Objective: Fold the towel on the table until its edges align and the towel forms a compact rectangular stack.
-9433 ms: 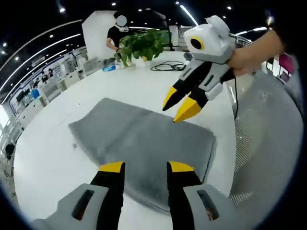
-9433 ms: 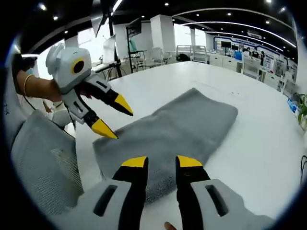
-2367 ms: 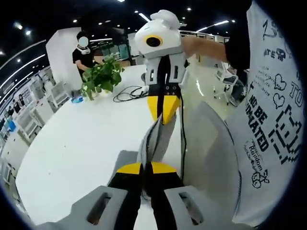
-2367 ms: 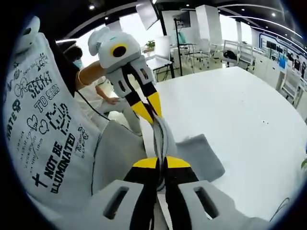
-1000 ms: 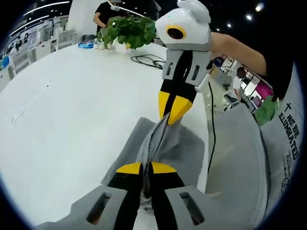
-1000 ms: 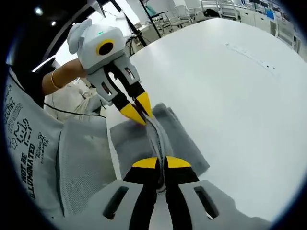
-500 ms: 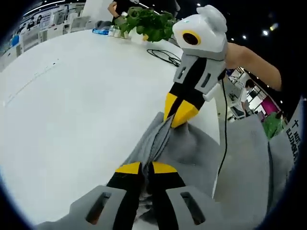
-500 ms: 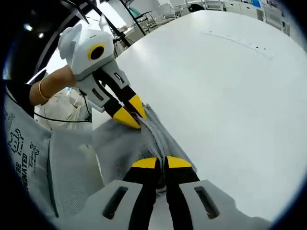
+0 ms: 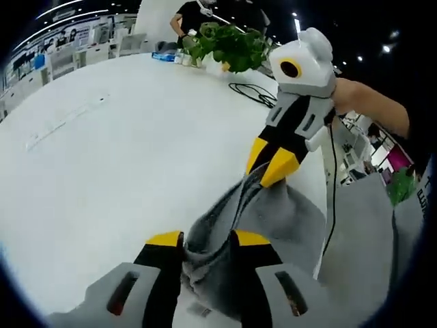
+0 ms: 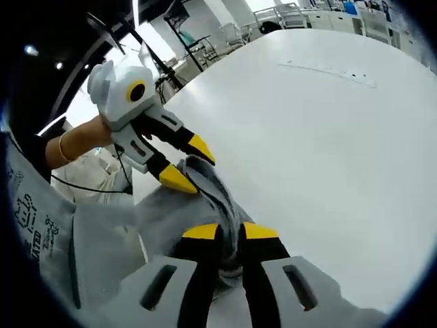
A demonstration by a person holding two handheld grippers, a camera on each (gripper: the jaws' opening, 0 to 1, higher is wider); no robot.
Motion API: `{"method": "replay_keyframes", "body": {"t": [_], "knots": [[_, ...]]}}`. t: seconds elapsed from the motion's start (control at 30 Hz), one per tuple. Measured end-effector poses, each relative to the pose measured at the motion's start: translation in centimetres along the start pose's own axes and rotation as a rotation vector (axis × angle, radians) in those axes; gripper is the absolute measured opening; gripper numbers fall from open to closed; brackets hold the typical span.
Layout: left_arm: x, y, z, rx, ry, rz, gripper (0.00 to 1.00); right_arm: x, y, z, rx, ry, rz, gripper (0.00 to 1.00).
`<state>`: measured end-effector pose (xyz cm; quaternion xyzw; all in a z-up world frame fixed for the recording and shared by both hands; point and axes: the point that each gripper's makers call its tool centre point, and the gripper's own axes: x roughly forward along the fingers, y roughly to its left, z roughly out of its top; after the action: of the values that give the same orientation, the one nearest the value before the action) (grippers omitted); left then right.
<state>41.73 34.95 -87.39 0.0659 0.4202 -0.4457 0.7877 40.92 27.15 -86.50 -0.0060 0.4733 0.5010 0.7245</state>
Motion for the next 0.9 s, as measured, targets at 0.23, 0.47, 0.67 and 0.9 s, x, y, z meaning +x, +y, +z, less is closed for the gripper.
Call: {"method": "replay_keyframes", "body": {"t": [0.23, 0.47, 0.67, 0.9], "knots": [[-2.4, 0.3, 0.3, -0.073, -0.071, 0.018, 0.39, -1.2, 0.4, 1.1, 0.02, -0.088, -0.006, 0.27], [-3.7, 0.3, -0.9, -0.096, -0.083, 0.052, 0.44, -2.2, 0.6, 0.0, 0.025, -0.099, -0.031, 0.32], [-4.1, -1.0, -1.6, -0.095, -0.1, 0.051, 0.5, -3.0, 0.9, -1.3, 0.026, -0.101, -0.053, 0.35], [-4.5, -3.1, -3.4, -0.166, -0.125, 0.044, 0.5, -3.5, 2.2, -3.3, 0.033, -0.102, -0.059, 0.37]]}}
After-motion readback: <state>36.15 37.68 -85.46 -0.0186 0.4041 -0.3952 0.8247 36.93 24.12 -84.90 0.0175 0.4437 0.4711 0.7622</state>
